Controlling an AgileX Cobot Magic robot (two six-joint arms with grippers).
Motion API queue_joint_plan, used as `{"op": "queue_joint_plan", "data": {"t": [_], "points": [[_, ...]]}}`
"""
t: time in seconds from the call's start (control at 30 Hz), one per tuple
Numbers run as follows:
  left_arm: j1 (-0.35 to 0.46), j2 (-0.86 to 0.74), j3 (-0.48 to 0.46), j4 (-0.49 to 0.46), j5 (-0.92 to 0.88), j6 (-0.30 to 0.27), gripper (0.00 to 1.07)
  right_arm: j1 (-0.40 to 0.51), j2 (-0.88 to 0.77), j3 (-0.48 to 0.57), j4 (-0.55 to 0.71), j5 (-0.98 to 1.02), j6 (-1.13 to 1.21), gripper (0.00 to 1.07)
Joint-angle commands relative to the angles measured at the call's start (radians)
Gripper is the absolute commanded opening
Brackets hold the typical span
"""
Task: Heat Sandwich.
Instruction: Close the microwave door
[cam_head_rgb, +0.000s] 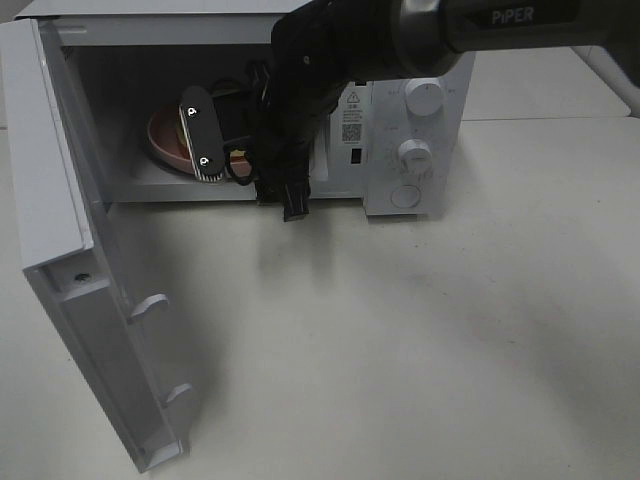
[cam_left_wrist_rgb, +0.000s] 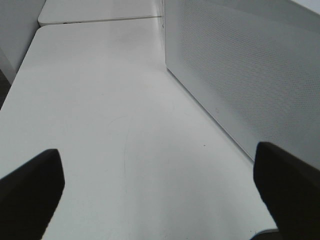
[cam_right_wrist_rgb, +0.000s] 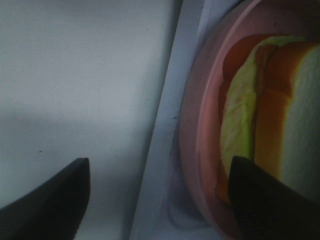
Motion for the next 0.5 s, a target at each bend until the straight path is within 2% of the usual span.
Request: {"op": "queue_joint_plan", "data": {"t": [0.03, 0.5], "points": [[-0.005, -0.026, 0.003, -0.007, -0.004, -0.003, 0.98, -0.002, -0.047, 0.062, 0.002, -0.019, 0.062, 0.82], [-0.005, -0.026, 0.003, -0.007, -0.004, -0.003, 0.98, -0.002, -0.227, 0.298, -0.001, -0.071, 0.132, 0.83]]}}
